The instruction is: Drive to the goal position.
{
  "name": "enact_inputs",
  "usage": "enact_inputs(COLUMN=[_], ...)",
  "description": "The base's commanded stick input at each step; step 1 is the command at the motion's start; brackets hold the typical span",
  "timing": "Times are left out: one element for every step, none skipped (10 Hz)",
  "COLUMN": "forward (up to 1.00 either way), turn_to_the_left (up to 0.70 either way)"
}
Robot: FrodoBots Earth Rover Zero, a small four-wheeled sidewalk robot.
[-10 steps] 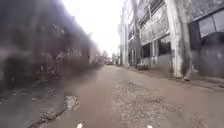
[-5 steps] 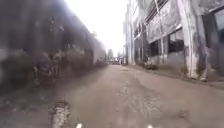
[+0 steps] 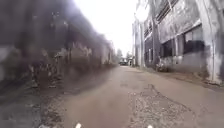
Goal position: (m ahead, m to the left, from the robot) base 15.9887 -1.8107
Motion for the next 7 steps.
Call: enact_inputs(forward=[1.0,1.0,1.0,1.0,1.0,1.0,1.0], turn_to_the_left=[-0.33,-0.33,-0.33,-0.33,-0.33,-0.33,-0.33])
